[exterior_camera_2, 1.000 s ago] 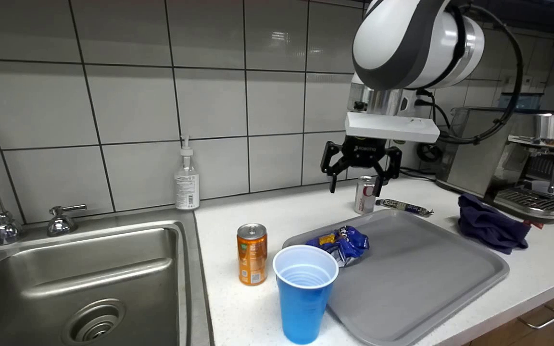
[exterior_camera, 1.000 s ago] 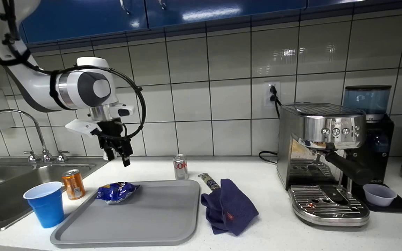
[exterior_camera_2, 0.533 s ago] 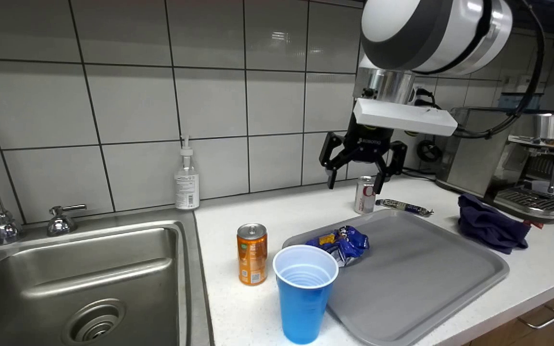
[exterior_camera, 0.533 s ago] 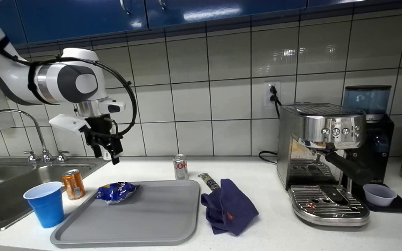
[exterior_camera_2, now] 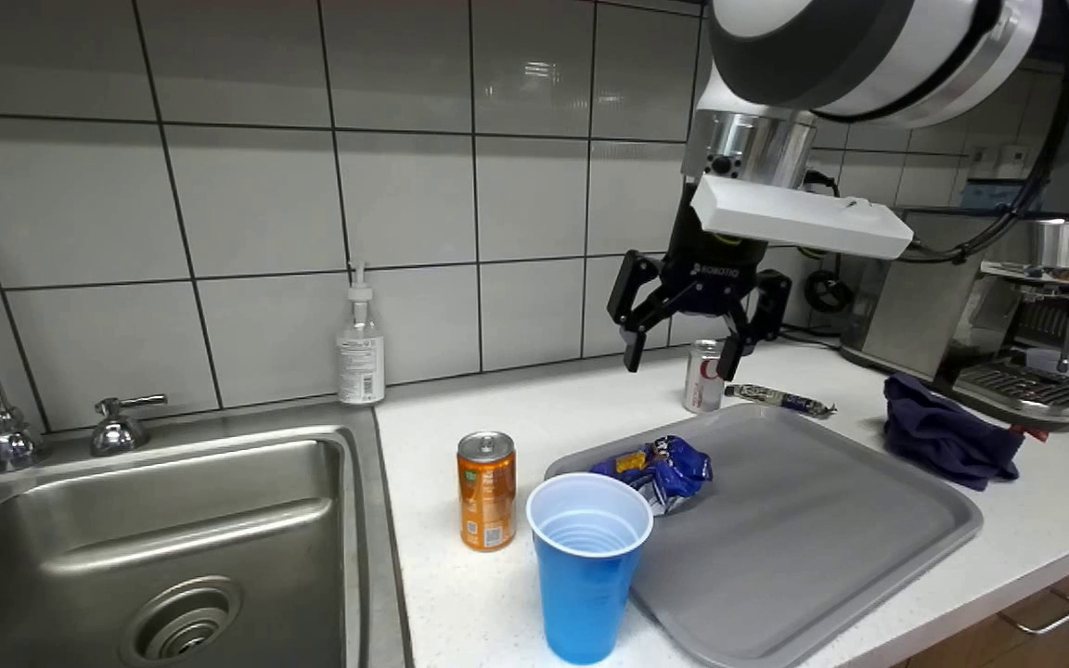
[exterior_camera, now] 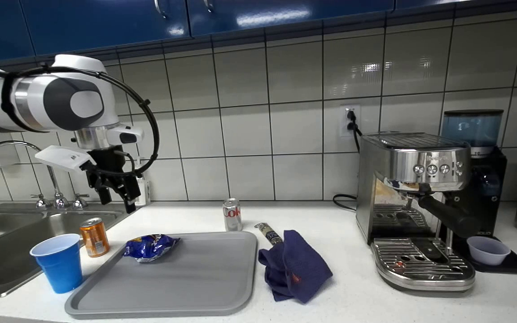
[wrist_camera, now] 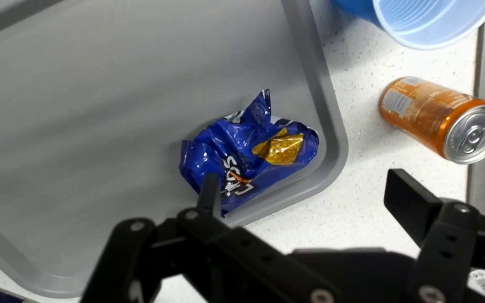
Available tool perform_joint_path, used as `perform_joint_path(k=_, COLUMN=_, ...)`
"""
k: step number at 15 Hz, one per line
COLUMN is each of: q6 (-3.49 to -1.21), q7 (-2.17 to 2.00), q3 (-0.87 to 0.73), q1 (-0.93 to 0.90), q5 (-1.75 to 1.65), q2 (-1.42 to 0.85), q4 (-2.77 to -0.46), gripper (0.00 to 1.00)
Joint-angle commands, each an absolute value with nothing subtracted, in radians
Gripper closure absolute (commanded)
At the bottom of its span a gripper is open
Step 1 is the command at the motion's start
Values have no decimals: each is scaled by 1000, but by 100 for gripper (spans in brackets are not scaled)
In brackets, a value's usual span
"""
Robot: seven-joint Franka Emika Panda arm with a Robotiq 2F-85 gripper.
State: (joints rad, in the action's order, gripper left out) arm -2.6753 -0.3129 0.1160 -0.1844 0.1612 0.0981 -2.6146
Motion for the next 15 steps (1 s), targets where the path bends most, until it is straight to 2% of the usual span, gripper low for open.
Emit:
perform_joint_path(k=1, q6=-2688, q7=-283, q3=152, q1=-195, q5=191, q2=160, q4=-2671, gripper=0)
perform_joint_path(k=15, q6=-2720, q7=-321, q3=241, q1=-247, q5=166, q2=178, q4=-2727, gripper=0)
